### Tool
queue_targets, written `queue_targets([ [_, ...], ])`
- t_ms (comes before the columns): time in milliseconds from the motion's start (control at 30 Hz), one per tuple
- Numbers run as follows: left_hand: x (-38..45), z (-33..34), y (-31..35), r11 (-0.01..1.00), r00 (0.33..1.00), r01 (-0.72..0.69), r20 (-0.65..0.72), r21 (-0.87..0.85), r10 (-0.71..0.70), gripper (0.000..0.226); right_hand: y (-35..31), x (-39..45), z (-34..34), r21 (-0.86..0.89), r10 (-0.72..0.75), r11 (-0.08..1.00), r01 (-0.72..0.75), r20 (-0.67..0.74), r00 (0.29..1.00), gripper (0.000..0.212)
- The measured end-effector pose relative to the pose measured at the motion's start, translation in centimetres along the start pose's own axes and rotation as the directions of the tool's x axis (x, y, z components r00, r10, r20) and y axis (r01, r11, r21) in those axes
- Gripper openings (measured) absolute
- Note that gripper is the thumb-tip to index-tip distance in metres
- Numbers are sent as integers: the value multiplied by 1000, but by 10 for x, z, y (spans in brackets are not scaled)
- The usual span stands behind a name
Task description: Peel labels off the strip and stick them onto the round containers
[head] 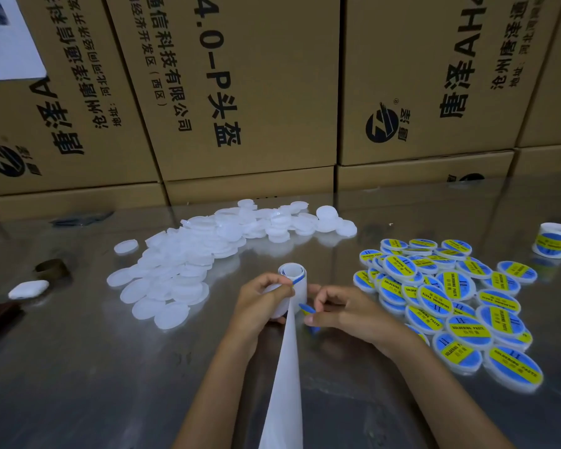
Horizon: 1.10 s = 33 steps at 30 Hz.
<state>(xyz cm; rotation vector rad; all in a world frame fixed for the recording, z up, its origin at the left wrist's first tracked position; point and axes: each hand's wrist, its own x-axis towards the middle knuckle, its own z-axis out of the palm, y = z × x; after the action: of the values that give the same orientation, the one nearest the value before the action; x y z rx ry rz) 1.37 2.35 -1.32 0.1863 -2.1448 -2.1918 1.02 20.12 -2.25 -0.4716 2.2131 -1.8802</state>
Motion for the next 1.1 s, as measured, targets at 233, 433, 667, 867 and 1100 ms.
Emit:
queue_targets([
  [233,2,-6,6,988,997,-46,-67,-144,37,21,-13,-4,-13,211,34,977,13,-215,976,23],
  [433,-2,-3,17,948,999,-45,0,-314,47,36,-30,-7,-11,449,63,891,67,-269,961,24],
  [667,-10,10,23,937,983,-47,148,-345,104,43,-37,-6,8,356,-64,915,190,-339,939,29],
  [867,-13,17,27,931,959,6,264,-364,98,42,-33,-1,15,246,-123,940,236,-402,907,32],
  [1100,-16,21,28,929,956,17,278,-370,93,41,-31,0,18,217,-137,943,253,-441,887,31],
])
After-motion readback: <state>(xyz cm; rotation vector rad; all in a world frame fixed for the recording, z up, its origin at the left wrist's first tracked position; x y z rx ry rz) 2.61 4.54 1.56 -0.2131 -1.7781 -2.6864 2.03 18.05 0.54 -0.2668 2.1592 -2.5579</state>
